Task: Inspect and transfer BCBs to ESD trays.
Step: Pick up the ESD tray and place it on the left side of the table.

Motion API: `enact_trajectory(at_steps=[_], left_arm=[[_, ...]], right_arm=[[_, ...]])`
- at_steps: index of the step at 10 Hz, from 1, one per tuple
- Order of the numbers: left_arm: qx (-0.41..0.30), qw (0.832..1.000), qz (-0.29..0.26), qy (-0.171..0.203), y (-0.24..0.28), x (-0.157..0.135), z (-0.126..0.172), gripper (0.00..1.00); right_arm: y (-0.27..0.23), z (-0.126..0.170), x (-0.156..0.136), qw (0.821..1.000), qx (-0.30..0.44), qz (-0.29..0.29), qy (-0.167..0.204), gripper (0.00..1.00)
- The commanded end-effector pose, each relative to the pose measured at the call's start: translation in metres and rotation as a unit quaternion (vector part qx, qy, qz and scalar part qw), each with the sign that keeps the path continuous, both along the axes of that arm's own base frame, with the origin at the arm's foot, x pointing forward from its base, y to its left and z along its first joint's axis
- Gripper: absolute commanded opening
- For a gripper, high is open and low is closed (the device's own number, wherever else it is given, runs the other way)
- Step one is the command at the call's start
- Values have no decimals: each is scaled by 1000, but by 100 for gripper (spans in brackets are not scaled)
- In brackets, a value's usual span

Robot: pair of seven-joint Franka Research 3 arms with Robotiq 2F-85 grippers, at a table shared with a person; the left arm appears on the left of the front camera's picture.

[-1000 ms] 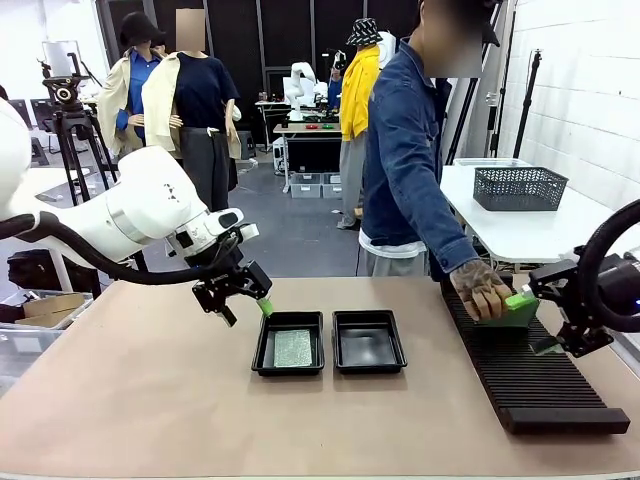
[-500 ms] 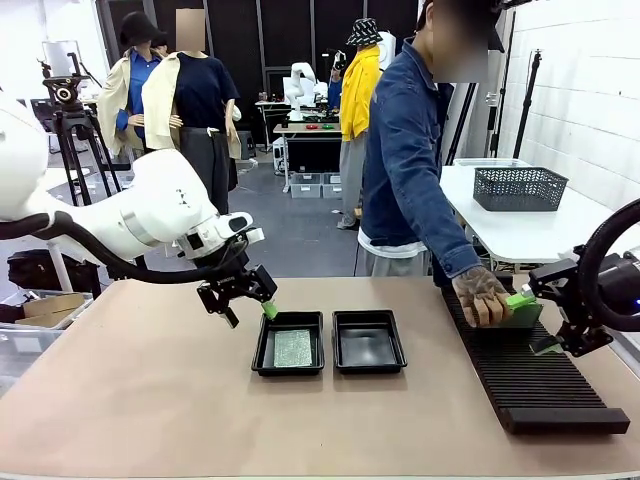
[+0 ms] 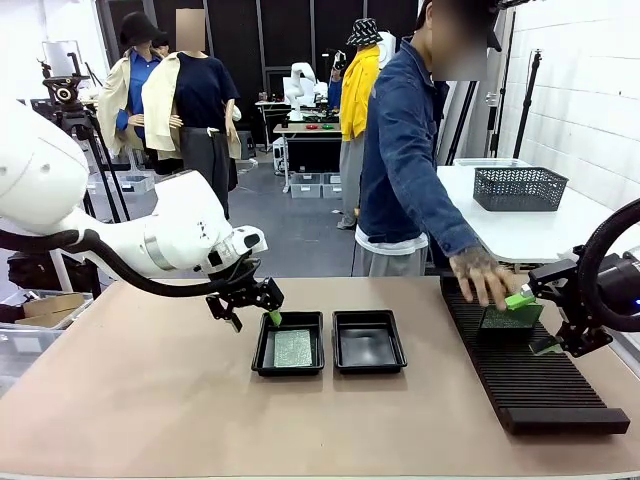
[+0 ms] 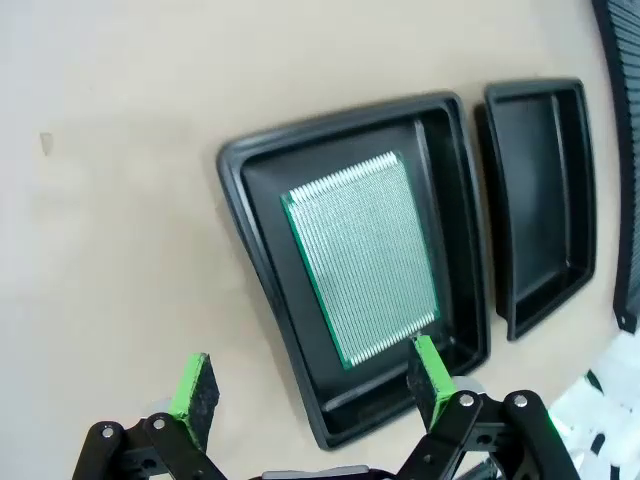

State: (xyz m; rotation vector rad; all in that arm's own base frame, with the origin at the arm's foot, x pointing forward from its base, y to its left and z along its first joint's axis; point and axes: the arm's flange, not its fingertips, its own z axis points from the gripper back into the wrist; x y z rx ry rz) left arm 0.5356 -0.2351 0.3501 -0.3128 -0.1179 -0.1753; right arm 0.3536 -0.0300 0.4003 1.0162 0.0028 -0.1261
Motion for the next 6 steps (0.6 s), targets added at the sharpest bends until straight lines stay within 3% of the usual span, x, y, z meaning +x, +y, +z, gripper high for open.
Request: enact_trajectory(at_steps=[1, 6], left_arm=[[26, 999, 28, -23, -8, 1, -12, 100], [33, 997, 57, -26, -7, 2, -28, 100]], right_arm=[[3, -1, 2, 1000, -5, -1, 0, 100], [3, -1, 2, 1000, -5, -1, 0, 100]])
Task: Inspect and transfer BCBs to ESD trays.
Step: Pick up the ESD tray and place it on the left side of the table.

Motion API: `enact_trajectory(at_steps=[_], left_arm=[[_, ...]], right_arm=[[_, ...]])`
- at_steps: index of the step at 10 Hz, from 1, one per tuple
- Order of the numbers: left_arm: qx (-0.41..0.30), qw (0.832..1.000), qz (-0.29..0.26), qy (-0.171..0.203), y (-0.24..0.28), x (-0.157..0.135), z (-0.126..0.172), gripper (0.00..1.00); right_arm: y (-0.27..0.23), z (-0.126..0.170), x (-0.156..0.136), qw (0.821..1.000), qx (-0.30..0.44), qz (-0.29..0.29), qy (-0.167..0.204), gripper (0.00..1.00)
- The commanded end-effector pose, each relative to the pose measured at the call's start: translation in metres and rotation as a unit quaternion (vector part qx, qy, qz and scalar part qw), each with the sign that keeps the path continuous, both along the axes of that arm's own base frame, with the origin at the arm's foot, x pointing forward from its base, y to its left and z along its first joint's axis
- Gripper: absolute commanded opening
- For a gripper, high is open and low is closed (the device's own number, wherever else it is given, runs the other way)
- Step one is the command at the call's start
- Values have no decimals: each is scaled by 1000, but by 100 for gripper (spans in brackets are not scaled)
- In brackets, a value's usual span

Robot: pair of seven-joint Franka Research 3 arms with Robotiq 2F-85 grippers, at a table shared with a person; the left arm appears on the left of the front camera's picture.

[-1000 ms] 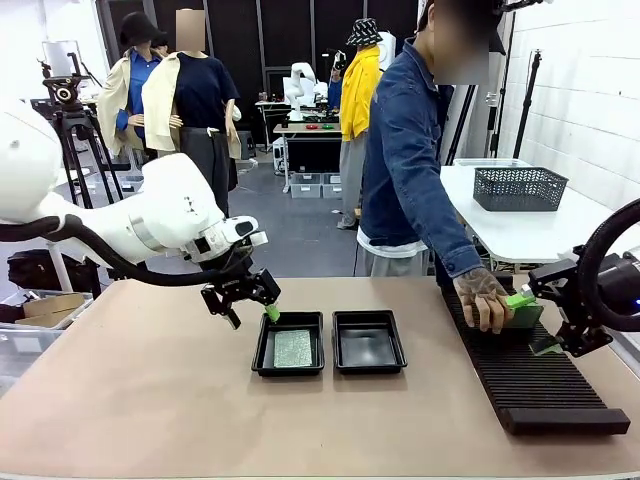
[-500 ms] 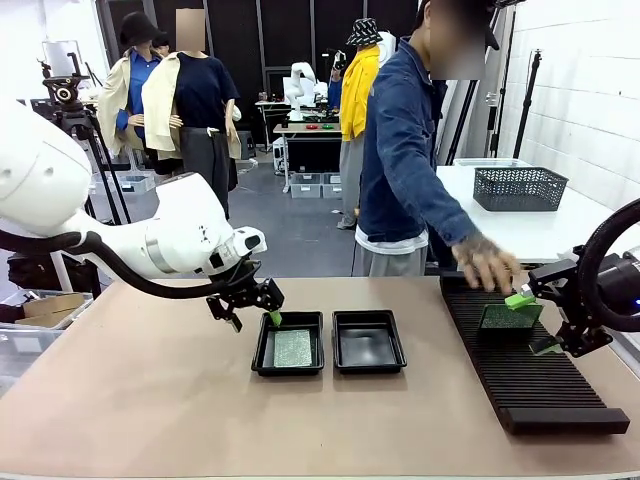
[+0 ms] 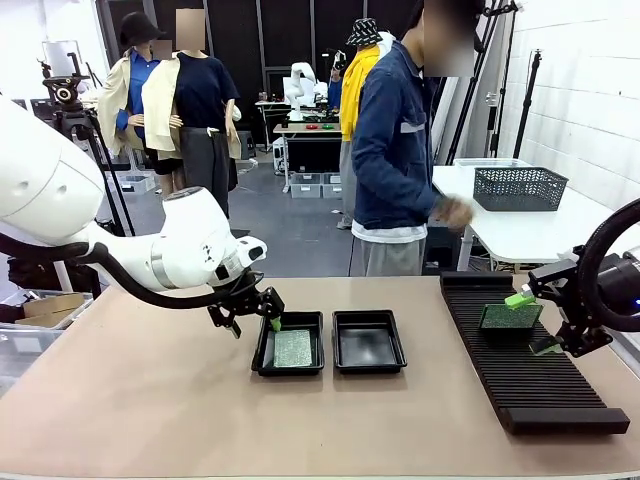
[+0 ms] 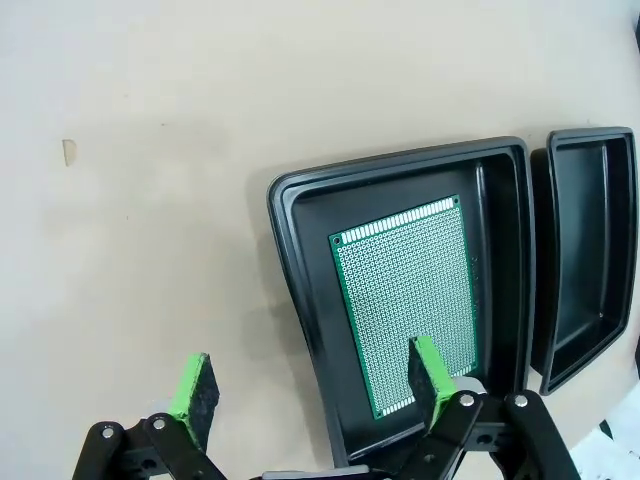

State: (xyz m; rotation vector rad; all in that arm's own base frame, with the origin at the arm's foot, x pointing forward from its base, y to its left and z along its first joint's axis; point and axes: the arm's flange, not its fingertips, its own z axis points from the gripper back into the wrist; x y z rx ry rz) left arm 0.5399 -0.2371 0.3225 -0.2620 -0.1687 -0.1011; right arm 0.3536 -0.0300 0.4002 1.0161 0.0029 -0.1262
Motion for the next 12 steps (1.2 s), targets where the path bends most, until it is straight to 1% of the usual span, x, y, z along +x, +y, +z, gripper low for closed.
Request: enact_trajectory(at_steps=[1, 2, 3, 5, 6, 7, 10, 12], left_arm=[[16, 1000, 17, -1, -5, -3, -1, 100], [19, 1000, 20, -1, -4, -4, 0, 100], [16, 1000, 24, -1, -2, -3, 1, 100], [10, 1000, 26, 2, -2, -4, 1, 100], [4, 1000, 19, 8, -3, -8, 1, 100], [5, 1000, 17, 5, -3, -9, 1, 100], [2, 1000, 26, 8, -2, -11, 3, 100], [-3, 999, 33, 14, -1, -11, 2, 100]], right_arm=[[0, 0, 0, 1000, 0, 0, 0, 100], [-5, -4, 12, 1000, 18, 12, -14, 100], [-9, -3, 21, 999, 10, 21, -29, 100], [-17, -6, 45, 999, 20, 38, -30, 100], [-20, -11, 60, 998, 30, 47, -34, 100], [-23, -12, 68, 997, 37, 50, -45, 100], [-32, -21, 84, 997, 57, 20, -49, 100], [-39, -30, 100, 996, 80, 10, -43, 100]])
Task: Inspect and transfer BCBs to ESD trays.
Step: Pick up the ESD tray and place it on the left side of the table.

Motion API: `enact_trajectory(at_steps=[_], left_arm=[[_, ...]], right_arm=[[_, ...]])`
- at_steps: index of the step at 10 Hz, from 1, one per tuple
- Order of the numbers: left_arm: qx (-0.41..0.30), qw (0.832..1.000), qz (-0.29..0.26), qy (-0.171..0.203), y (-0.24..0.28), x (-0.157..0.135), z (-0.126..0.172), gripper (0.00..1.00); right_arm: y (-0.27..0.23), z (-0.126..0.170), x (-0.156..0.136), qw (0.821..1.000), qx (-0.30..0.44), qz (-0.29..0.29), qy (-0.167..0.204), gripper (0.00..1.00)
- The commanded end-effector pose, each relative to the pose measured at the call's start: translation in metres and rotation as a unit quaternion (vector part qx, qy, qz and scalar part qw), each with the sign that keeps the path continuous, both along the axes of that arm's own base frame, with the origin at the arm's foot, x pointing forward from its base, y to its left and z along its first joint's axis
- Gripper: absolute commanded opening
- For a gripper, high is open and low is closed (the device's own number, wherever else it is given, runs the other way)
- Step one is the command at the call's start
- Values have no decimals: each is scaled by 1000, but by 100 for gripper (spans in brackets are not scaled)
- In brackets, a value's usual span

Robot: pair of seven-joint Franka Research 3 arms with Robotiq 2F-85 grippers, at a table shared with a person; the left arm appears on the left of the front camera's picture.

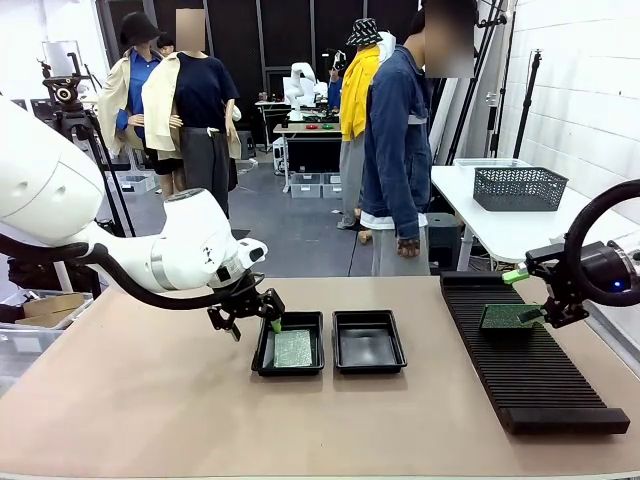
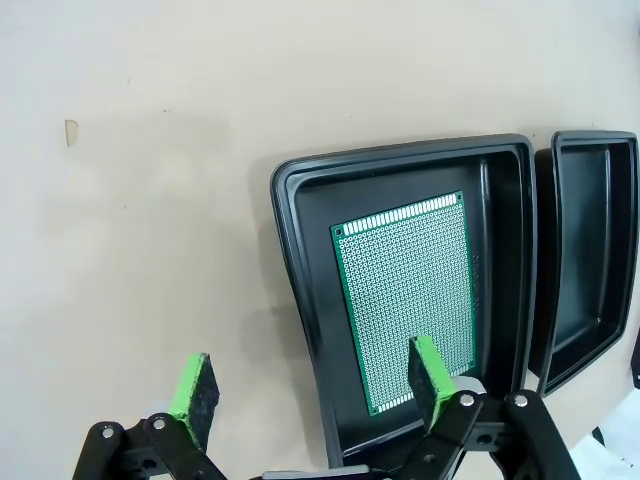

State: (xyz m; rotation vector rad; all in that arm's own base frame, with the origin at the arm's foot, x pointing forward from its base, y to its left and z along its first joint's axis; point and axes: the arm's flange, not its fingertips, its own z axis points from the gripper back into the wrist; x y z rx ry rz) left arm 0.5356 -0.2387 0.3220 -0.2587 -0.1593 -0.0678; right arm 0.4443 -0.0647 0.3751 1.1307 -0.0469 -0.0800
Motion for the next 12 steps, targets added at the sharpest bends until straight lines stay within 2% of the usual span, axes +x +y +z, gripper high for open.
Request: enact_trajectory(at_steps=[1, 2, 3, 6, 9, 12], left_arm=[[-3, 1000, 17, 12, 1, -6, 2, 100], [-5, 1000, 17, 18, 1, -4, 1, 100], [-9, 1000, 16, 23, 1, -4, 1, 98], [-13, 999, 14, 33, 0, -2, -2, 84], [-16, 999, 11, 33, 0, -1, 0, 55], [-17, 999, 14, 33, 3, 1, -1, 18]], right_arm=[[-8, -9, 13, 999, 38, 9, -9, 100], [-11, -10, 14, 998, 50, 17, -16, 100], [-2, -5, 6, 1000, 12, -1, 2, 100], [-2, -5, 6, 1000, 12, -1, 2, 100], [-2, -5, 6, 1000, 12, -1, 2, 100], [-2, -5, 6, 1000, 12, -1, 2, 100]])
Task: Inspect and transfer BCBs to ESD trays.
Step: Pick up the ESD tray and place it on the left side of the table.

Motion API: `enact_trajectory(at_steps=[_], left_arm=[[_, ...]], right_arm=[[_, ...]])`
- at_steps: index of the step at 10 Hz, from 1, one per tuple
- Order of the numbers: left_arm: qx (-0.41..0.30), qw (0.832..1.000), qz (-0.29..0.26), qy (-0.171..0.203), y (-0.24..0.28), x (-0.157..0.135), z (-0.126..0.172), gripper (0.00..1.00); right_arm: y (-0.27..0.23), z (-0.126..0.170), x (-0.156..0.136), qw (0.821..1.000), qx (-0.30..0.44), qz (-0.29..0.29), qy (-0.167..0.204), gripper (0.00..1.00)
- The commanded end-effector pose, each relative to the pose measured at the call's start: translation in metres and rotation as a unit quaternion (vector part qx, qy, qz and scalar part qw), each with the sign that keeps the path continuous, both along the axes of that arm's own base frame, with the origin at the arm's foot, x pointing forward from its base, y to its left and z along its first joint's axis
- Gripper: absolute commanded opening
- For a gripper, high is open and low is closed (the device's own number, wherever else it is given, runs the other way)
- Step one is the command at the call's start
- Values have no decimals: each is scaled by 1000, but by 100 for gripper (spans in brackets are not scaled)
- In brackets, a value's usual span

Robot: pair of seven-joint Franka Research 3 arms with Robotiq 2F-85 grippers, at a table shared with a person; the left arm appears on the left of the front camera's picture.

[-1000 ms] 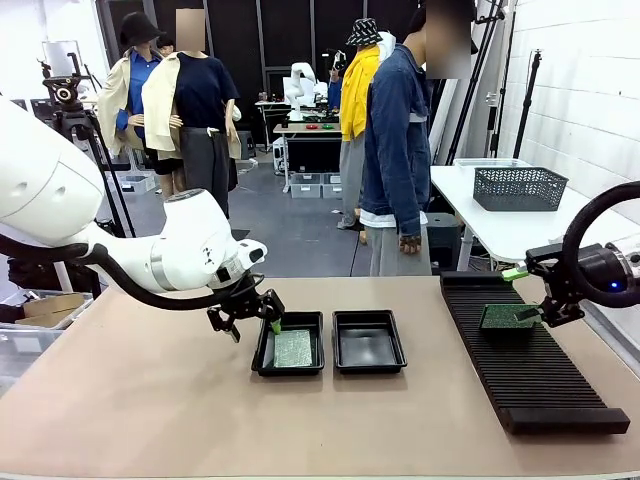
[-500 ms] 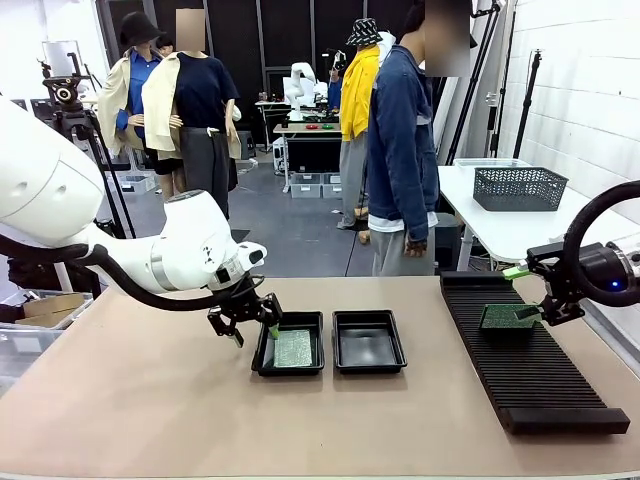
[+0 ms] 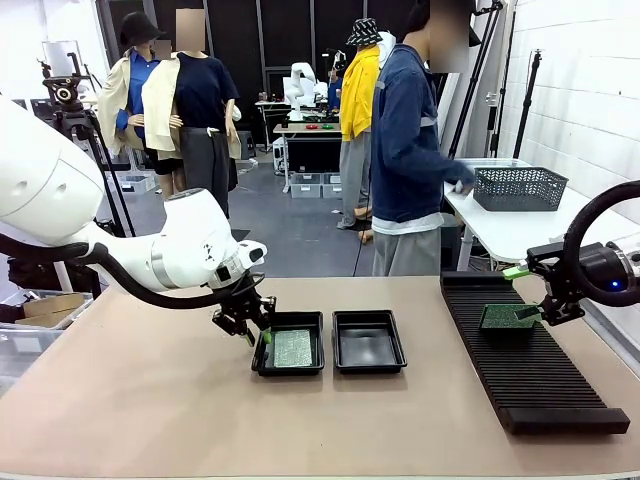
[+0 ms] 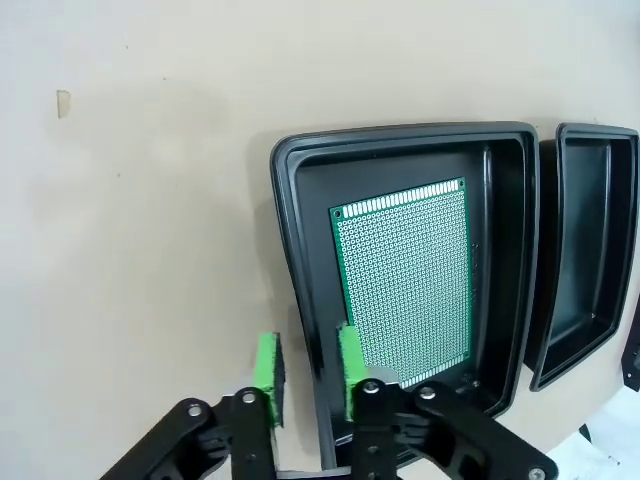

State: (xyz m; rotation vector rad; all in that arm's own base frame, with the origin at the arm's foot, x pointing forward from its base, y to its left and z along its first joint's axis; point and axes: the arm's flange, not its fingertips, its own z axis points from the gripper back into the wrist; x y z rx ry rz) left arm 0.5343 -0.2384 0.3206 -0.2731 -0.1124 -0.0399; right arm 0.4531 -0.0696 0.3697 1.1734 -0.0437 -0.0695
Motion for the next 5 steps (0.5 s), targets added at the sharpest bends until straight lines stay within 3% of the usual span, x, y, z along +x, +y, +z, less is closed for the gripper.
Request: enact_trajectory(at_steps=[1, 2, 5], left_arm=[[-13, 1000, 4, 10, 3, 3, 0, 5], [-14, 1000, 4, 11, 3, 3, 0, 0], [-21, 1000, -4, 18, 3, 4, 0, 0]], right_arm=[[3, 1, -3, 1000, -9, -6, 5, 100], [3, 1, -3, 1000, -9, -6, 5, 100], [3, 1, -3, 1000, -9, -6, 5, 100]])
